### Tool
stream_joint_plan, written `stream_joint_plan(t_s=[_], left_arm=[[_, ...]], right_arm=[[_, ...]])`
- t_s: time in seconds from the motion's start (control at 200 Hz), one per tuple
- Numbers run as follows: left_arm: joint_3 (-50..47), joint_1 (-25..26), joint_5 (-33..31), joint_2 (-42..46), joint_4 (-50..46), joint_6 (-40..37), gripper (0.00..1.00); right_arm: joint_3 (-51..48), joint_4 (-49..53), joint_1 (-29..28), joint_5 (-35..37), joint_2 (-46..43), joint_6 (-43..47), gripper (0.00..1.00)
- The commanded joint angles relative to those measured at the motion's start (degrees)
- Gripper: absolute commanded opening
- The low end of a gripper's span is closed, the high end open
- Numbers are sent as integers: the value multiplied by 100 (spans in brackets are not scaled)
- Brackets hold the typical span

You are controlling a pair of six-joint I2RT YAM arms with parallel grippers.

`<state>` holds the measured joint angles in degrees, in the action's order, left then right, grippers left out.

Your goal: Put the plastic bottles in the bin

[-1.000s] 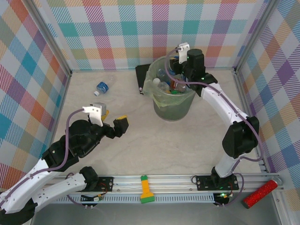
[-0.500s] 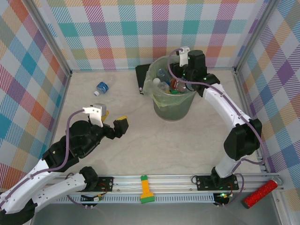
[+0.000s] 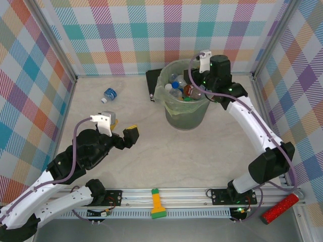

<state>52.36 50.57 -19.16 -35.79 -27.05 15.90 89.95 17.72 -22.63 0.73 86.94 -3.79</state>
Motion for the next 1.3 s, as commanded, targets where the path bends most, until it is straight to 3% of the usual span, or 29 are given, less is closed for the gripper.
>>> stream_joint_plan(t_s=[0.0, 0.295, 0.365, 0.415, 0.47, 0.875, 1.06, 1.295], left_arm=[[-26, 63, -29, -37, 130, 81, 100], [256, 34, -1019, -618, -335, 255, 99], [284, -45, -1192, -812, -331, 260, 100], [320, -172, -1271, -969, -320, 271, 99], [358, -377, -1269, -1154, -304, 284, 100], [771, -3105, 327, -3040, 312, 517, 100], [1253, -4011, 636, -4313, 383, 576, 100], [2097, -4958, 1578, -5744, 570, 489, 99]], right_arm=[[189, 203, -22, -108, -23, -101, 60], [-114, 153, -23, -304, -276, -452, 73], [-223, 176, -24, -361, -454, -555, 82], [-315, 165, -22, -431, -609, -632, 100], [-443, 138, -22, -493, -783, -706, 99], [-1259, 264, -22, -1132, -2064, -1211, 99], [-1543, 372, -22, -1449, -2505, -1393, 99], [-1920, 344, -22, -1481, -2940, -1526, 99]])
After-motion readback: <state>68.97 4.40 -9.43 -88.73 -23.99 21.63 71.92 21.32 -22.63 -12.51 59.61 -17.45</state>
